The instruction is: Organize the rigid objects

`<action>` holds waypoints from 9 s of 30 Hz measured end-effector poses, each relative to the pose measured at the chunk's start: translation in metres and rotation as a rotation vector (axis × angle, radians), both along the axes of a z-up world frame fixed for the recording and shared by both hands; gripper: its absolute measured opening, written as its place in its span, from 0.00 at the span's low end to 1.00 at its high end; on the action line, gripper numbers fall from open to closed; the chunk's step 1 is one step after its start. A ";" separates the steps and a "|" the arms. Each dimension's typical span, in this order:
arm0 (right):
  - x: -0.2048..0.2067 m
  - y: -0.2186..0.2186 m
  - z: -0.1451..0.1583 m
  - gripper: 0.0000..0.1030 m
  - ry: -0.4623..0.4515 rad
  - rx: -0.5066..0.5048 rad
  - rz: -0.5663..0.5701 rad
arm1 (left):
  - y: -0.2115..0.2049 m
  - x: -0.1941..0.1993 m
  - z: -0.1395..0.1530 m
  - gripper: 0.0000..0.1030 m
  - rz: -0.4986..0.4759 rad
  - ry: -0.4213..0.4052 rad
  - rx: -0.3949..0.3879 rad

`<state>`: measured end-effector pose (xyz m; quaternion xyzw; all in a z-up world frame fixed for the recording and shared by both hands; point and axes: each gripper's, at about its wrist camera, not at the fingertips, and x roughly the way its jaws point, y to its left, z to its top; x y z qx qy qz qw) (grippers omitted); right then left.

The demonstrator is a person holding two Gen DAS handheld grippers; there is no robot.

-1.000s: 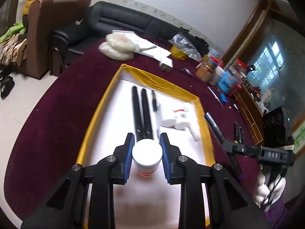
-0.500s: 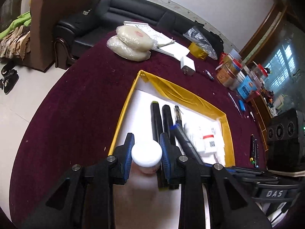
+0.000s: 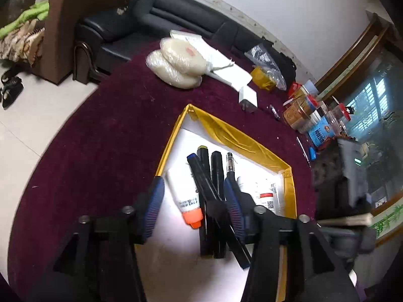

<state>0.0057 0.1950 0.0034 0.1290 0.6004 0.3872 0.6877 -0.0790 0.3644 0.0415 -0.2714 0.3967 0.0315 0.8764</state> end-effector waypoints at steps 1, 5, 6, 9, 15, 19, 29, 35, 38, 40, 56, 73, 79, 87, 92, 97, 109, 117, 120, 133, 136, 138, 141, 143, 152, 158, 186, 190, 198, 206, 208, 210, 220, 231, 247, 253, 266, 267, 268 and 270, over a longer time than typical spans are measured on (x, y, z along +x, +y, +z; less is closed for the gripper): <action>0.001 -0.001 -0.001 0.13 0.004 -0.001 -0.005 | 0.000 -0.006 0.004 0.55 0.009 -0.015 0.010; 0.001 0.002 0.003 0.13 -0.001 -0.002 -0.003 | 0.003 -0.038 0.023 0.62 0.037 -0.113 -0.018; 0.000 0.004 0.003 0.13 -0.001 -0.003 -0.003 | 0.004 -0.047 0.028 0.66 0.049 -0.139 -0.027; -0.003 0.010 0.002 0.16 0.015 0.001 -0.004 | 0.005 -0.065 0.036 0.72 0.077 -0.181 -0.041; -0.018 0.012 0.018 0.30 -0.106 -0.027 0.045 | 0.000 -0.083 0.038 0.72 0.095 -0.210 -0.091; -0.025 -0.015 0.040 0.31 -0.205 -0.016 0.036 | -0.015 -0.086 0.039 0.73 0.090 -0.216 -0.095; -0.037 -0.181 0.096 0.43 -0.523 -0.085 -0.206 | -0.101 -0.071 0.044 0.73 -0.073 -0.205 -0.062; -0.049 -0.312 0.117 0.91 -0.821 -0.256 -0.570 | -0.172 -0.050 0.037 0.73 -0.212 -0.155 -0.046; -0.017 -0.376 0.101 0.91 -0.643 -0.280 -0.684 | -0.212 -0.038 0.031 0.73 -0.285 -0.116 -0.035; 0.001 -0.414 0.080 0.90 -0.511 -0.231 -0.727 | -0.240 -0.031 0.028 0.73 -0.333 -0.093 -0.016; 0.005 -0.462 0.009 0.21 -0.383 -0.236 -0.722 | -0.368 0.033 0.001 0.73 -0.506 0.025 0.167; 0.006 -0.476 0.000 0.22 -0.335 -0.116 -0.738 | -0.468 0.114 -0.040 0.51 -0.788 -0.026 0.432; 0.006 -0.478 -0.001 0.22 -0.329 -0.109 -0.744 | -0.419 0.065 -0.037 0.48 -0.731 0.010 0.412; 0.007 -0.475 0.000 0.31 -0.346 -0.108 -0.731 | -0.367 0.003 -0.024 0.52 -0.642 0.017 0.220; 0.005 -0.467 0.002 0.33 -0.379 -0.147 -0.720 | -0.357 0.013 -0.033 0.52 -0.586 0.022 0.246; 0.004 -0.464 0.002 0.33 -0.394 -0.165 -0.720 | -0.356 0.024 -0.039 0.54 -0.576 0.006 0.293; 0.003 -0.460 0.003 0.36 -0.405 -0.171 -0.715 | -0.403 0.025 -0.046 0.43 -0.668 0.004 0.506; 0.003 -0.463 0.002 0.39 -0.399 -0.133 -0.718 | -0.370 0.011 -0.038 0.11 -0.683 -0.054 0.196; 0.004 -0.463 0.002 0.39 -0.400 -0.135 -0.718 | -0.349 -0.002 -0.029 0.11 -0.648 -0.101 0.112; 0.001 -0.454 0.009 0.39 -0.426 -0.292 -0.748 | -0.282 -0.059 0.017 0.12 -0.543 -0.272 -0.002; -0.026 -0.448 0.028 0.39 -0.462 -0.269 -0.766 | -0.267 -0.066 0.018 0.12 -0.530 -0.290 -0.013; -0.043 -0.436 0.040 0.39 -0.463 -0.214 -0.721 | -0.256 -0.068 0.015 0.12 -0.516 -0.294 -0.036; -0.061 -0.409 0.052 0.39 -0.497 -0.189 -0.628 | -0.242 -0.070 0.010 0.12 -0.488 -0.291 -0.074; -0.070 -0.390 0.054 0.39 -0.485 -0.126 -0.550 | -0.236 -0.072 0.007 0.12 -0.476 -0.289 -0.091; -0.065 -0.350 0.031 0.39 -0.264 0.114 -0.375 | -0.216 -0.084 0.005 0.12 -0.451 -0.310 -0.113; -0.062 -0.342 0.011 0.39 -0.232 -0.003 -0.401 | -0.212 -0.083 0.001 0.12 -0.445 -0.299 -0.131; -0.068 -0.313 0.012 0.12 -0.407 -0.352 -0.382 | -0.163 -0.083 -0.004 0.12 -0.313 -0.245 -0.128; -0.074 -0.312 0.030 0.13 -0.338 -0.163 -0.343 | -0.140 -0.079 -0.015 0.12 -0.228 -0.186 -0.131; -0.073 -0.237 0.048 0.13 -0.199 0.050 -0.175 | -0.134 -0.047 -0.036 0.12 -0.177 -0.042 -0.130; -0.066 -0.152 0.027 0.13 -0.089 0.050 -0.106 | -0.123 -0.044 -0.042 0.13 -0.148 -0.016 -0.159; -0.066 -0.140 0.021 0.13 -0.096 0.012 -0.112 | -0.116 -0.049 -0.042 0.20 -0.136 -0.033 -0.201; -0.066 -0.133 0.020 0.13 -0.113 -0.019 -0.117 | -0.110 -0.057 -0.039 0.27 -0.119 -0.054 -0.224; -0.066 -0.112 0.018 0.13 -0.147 -0.099 -0.125 | -0.093 -0.085 -0.024 0.54 -0.060 -0.130 -0.226; -0.076 -0.159 0.049 0.30 -0.316 -0.060 -0.182 | -0.101 -0.098 -0.007 0.65 -0.058 -0.169 -0.192; -0.067 -0.438 0.031 0.35 -0.341 -0.107 -0.755 | -0.300 -0.053 -0.003 0.69 -0.561 -0.057 0.020; -0.052 -0.454 0.025 0.35 -0.429 -0.139 -0.770 | -0.375 -0.023 -0.017 0.69 -0.665 -0.006 0.173; -0.054 -0.475 0.010 0.43 -0.414 -0.003 -0.740 | -0.421 0.015 -0.040 0.69 -0.675 0.058 0.360; -0.054 -0.475 0.010 0.45 -0.414 0.002 -0.736 | -0.425 0.013 -0.041 0.69 -0.677 0.052 0.384; -0.054 -0.474 0.009 0.45 -0.412 0.006 -0.734 | -0.426 0.015 -0.041 0.69 -0.678 0.049 0.385; -0.054 -0.474 0.010 0.46 -0.413 0.013 -0.731 | -0.428 0.018 -0.041 0.69 -0.679 0.050 0.378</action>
